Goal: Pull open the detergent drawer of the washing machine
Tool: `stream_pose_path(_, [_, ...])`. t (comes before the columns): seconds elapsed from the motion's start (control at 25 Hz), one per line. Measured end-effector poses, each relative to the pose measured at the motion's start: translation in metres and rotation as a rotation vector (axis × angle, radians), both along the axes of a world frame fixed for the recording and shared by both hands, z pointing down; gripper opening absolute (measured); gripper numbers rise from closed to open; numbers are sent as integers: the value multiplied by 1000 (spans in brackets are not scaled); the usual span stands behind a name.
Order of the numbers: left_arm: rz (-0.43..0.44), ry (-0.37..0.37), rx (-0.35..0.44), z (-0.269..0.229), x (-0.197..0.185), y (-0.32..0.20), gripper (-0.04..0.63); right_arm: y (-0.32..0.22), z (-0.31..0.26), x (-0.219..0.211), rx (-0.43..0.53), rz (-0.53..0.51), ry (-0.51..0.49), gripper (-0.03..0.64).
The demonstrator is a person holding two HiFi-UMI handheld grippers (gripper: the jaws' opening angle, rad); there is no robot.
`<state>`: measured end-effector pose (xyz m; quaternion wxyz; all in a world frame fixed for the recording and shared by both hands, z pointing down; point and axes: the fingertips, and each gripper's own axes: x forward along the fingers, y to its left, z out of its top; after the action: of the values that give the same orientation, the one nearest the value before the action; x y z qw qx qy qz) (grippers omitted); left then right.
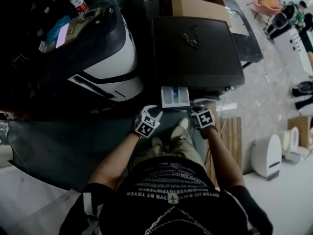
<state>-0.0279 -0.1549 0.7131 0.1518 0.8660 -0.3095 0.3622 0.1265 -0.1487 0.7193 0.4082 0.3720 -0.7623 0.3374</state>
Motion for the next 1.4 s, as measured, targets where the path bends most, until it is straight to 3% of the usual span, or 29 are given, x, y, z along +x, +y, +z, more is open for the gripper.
stream_pose_path(0.28, [-1, -5, -21, 5, -1, 14, 114, 6, 7, 14, 21, 16, 51, 123])
stream_pose_path(0.4, [-2, -11, -39, 5, -2, 19, 114, 11, 2, 4, 13, 3, 11, 123])
stream_pose_path(0.56, [-4, -22, -61, 10, -4, 27, 114, 15, 7, 13, 19, 12, 35, 123])
stream_pose_path(0.76, [16, 1, -39, 3, 2, 25, 114, 16, 8, 17, 24, 45, 9, 123])
stream_pose_path(0.96, [-38, 29, -76, -5, -10, 25, 114, 12, -1, 28, 28, 62, -19, 123])
stream_pose_path(1.04, [-61, 48, -67, -14, -12, 23, 110, 10, -16, 31, 52, 69, -12, 121])
stream_pose_path(1.2, [-112, 110, 3, -47, -13, 13, 41, 1, -65, 10, 172, 66, -49, 8])
stream_pose_path(1.4, [-186, 199, 146, -112, -11, -8, 3, -16, -122, -8, 393, 70, -147, 2])
